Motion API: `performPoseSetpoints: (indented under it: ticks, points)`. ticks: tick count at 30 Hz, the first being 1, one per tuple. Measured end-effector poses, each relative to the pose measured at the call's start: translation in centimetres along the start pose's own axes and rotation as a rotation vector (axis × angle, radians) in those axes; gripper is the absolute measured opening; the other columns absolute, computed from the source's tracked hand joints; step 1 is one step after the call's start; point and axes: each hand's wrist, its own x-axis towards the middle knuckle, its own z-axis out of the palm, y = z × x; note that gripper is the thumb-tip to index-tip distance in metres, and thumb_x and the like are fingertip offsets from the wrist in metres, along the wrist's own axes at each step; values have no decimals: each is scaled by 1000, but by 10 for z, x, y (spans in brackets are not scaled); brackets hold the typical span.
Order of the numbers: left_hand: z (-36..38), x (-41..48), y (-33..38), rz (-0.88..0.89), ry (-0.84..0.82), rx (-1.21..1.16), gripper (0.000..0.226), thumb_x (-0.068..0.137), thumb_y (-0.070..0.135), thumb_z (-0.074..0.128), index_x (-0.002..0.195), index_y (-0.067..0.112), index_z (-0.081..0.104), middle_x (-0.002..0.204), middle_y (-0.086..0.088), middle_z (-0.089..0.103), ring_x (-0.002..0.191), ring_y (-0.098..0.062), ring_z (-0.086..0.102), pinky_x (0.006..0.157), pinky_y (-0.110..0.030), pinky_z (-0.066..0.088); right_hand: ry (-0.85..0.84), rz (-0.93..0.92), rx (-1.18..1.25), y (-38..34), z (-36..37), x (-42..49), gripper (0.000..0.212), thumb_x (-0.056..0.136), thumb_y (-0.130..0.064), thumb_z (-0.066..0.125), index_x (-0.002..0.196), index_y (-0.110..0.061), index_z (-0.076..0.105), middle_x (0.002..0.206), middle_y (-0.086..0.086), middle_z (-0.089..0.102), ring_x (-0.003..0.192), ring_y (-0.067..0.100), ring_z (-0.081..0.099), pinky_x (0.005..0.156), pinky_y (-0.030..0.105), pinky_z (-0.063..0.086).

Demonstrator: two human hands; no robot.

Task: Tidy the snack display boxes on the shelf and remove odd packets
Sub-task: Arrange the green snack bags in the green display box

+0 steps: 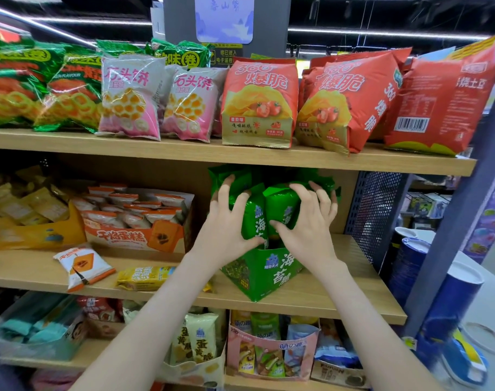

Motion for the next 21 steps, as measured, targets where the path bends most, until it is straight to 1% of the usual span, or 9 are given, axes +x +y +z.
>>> performPoseSetpoints:
  ticks: [2, 6, 9, 11, 12, 15, 18, 20, 21]
  points:
    - [0, -2, 2, 0, 18, 38, 94, 67, 54, 81, 139, 12, 37, 150, -19, 13, 125, -51, 38, 99, -54, 43, -21, 63, 113, -2, -3, 2, 77, 70, -14, 82, 127, -25, 32, 117, -7, 37, 125, 15, 25, 109, 64, 20]
    - [1, -6, 3, -32, 61, 54, 92, 63, 54, 82, 134, 11, 42, 147, -19, 18, 119, -50, 42, 92, -53, 47, -42, 162, 285, -4, -4, 4, 73, 76, -10, 77, 125, -36, 30, 115, -11, 29, 124, 13, 24, 108, 58, 29]
    - [2, -9, 4, -62, 58, 26, 88, 67, 52, 81, 136, 13, 43, 150, -19, 13, 127, -49, 35, 100, -53, 42, -4, 200, 268, -5, -5, 4, 72, 76, -12, 78, 124, -36, 30, 118, 0, 38, 123, 14, 25, 110, 43, 20]
    - [2, -11, 5, -101, 25, -19, 86, 70, 50, 80, 139, 15, 41, 153, -18, 4, 136, -47, 24, 108, -51, 33, 43, 162, 163, -9, -5, 4, 73, 74, -15, 80, 124, -32, 29, 118, 5, 46, 121, 13, 27, 99, 27, 9]
    - [2, -12, 4, -116, 16, -50, 85, 72, 48, 80, 140, 17, 41, 154, -16, 0, 139, -46, 18, 112, -50, 29, 60, 137, 137, -11, -5, 4, 74, 73, -15, 81, 123, -31, 29, 118, 6, 48, 122, 15, 28, 96, 25, 8]
    - [0, -15, -1, -98, 24, -120, 85, 70, 45, 82, 140, 16, 42, 155, -12, -1, 143, -42, 13, 115, -48, 23, 102, 78, 151, -16, -4, 0, 76, 69, -14, 82, 124, -28, 31, 123, 2, 47, 124, 21, 40, 108, 41, 10]
    - [-2, -12, -5, -46, 19, -138, 88, 68, 46, 84, 139, 13, 43, 154, -6, 2, 141, -41, 22, 112, -50, 32, 113, 106, 207, -22, -3, -7, 84, 70, -23, 78, 133, -32, 25, 140, -13, 34, 129, 21, 47, 115, 54, 1]
    - [-3, -7, -5, -15, 20, -142, 88, 68, 46, 84, 138, 11, 42, 152, 0, 4, 139, -42, 28, 109, -51, 38, 99, 108, 190, -25, -5, -10, 91, 71, -27, 80, 138, -35, 19, 141, -41, 12, 137, 29, 39, 111, 67, 4]
    - [-4, -4, -4, 2, 22, -140, 88, 68, 46, 84, 137, 10, 43, 151, 3, 4, 137, -43, 30, 108, -51, 39, 91, 119, 142, -25, -5, -10, 96, 70, -30, 83, 140, -33, 18, 143, -40, 12, 144, 29, 27, 112, 66, -3]
